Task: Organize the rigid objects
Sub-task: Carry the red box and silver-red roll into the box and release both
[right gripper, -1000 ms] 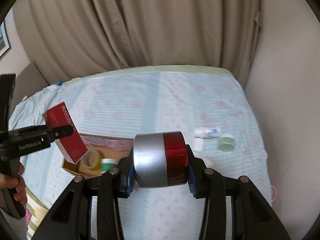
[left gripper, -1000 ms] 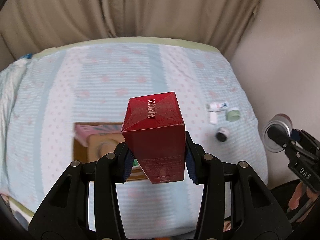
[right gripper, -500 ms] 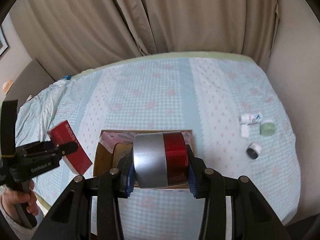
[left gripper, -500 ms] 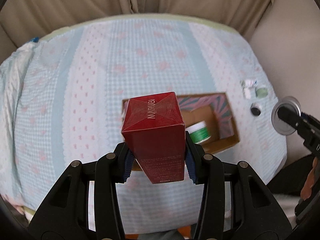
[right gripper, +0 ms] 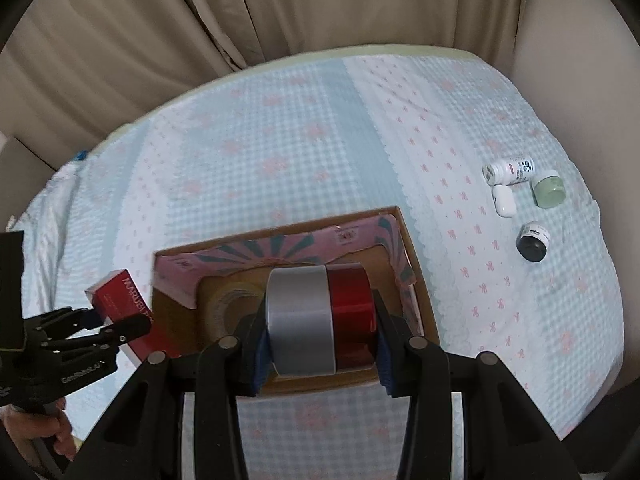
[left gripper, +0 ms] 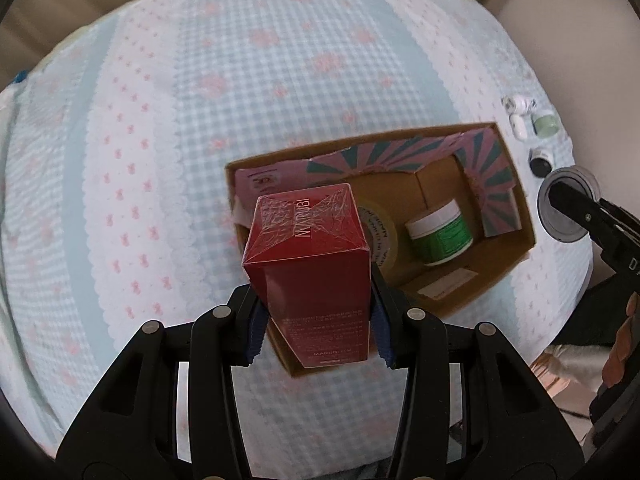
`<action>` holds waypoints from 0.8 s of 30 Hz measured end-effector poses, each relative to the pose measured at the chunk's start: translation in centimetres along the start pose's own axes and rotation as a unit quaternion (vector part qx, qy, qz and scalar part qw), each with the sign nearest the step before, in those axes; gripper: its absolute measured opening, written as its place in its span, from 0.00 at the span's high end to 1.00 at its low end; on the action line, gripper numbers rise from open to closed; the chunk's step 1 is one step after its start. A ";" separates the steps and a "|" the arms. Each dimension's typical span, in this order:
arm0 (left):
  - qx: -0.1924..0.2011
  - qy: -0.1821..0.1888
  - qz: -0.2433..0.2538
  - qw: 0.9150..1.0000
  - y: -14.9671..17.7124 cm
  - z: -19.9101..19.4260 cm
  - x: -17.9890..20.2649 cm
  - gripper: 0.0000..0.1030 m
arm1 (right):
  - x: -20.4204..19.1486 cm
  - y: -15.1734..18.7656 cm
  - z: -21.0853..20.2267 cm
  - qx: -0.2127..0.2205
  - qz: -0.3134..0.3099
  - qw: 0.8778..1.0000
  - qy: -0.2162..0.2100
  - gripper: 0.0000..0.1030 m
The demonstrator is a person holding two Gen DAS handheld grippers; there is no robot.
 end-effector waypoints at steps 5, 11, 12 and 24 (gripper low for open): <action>-0.028 -0.001 0.013 1.000 0.4 3.2 0.2 0.61 | 1.0 1.1 3.6 -0.016 -0.008 1.000 0.017 0.62; -0.055 -0.004 0.030 0.998 0.7 6.2 0.6 0.61 | 2.2 1.5 7.2 -0.033 0.002 0.999 0.028 0.62; -0.057 -0.004 0.032 0.998 0.7 6.4 0.7 0.61 | 2.3 1.5 7.8 -0.037 0.002 0.999 0.029 0.62; -0.033 0.011 0.076 0.996 0.0 6.6 2.6 0.00 | 2.7 1.4 11.9 -0.040 0.019 0.999 0.006 0.12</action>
Point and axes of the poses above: each gripper's, at about its wrist camera, not at the fingertips, and z roughly the way its jaws point, x to its right, y to its underside, the point moved 2 cm from there along z, roughly the way its jaws point, and after that the axes turned 13 degrees about x, right-handed, at the moved point
